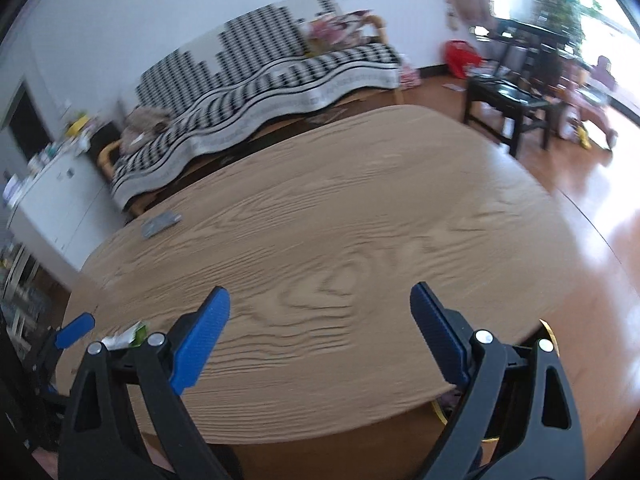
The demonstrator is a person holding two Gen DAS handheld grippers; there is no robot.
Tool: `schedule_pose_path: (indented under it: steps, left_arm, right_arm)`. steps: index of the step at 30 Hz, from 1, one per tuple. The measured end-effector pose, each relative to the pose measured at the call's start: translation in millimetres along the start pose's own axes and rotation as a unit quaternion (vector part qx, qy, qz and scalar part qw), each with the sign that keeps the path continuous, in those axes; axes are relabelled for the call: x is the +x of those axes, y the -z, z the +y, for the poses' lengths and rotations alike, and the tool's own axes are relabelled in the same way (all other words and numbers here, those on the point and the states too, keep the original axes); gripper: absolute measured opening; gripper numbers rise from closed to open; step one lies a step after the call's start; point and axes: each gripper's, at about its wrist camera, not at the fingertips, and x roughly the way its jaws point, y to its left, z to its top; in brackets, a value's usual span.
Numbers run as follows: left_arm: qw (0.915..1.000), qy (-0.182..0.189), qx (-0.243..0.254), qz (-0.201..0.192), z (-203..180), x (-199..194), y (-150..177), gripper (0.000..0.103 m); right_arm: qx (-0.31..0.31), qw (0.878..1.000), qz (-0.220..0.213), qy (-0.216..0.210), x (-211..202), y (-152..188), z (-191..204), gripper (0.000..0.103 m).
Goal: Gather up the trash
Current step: 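Move both open tools back over the tissue pack and blister pack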
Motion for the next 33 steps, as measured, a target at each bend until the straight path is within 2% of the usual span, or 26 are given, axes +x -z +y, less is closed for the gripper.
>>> schedule_pose_path:
  steps: [4,8,13,19,25,30,33]
  left_arm:
    - [0.9994,-0.027,-0.021,0.004,46.2,-18.2,13.3,0.096]
    - [0.9984,-0.055,-0.010,0.003,81.3,-36.4,26.9,0.096]
    - [0.9968,-0.068,0.014,0.040,123.9,-36.4,48.7,0.097]
    - [0.9946,-0.051,0.049,0.076,131.2,-18.0,65.7,0.097]
    - [0.9858,-0.049,0.114,0.114,128.3,22.3,76.1,0.096]
    - [0.9843,-0.031,0.118,0.128,131.7,47.7,76.2,0.096]
    - [0.9853,-0.036,0.108,0.127,134.0,60.3,73.5,0.096]
  right_arm:
    - [-0.034,0.999,0.018,-0.022,21.1,6.6,44.7,0.088]
    - [-0.056,0.997,0.037,-0.040,39.9,15.1,79.1,0.088]
    - [-0.076,0.994,0.061,-0.054,59.2,23.4,109.9,0.088]
    - [-0.093,0.990,0.079,-0.063,72.6,30.7,130.2,0.088]
    - [-0.108,0.987,0.093,-0.073,81.8,37.0,143.5,0.088]
    - [-0.126,0.984,0.098,-0.073,87.4,40.0,153.3,0.088]
    - [-0.143,0.983,0.085,-0.079,87.4,38.8,161.7,0.088]
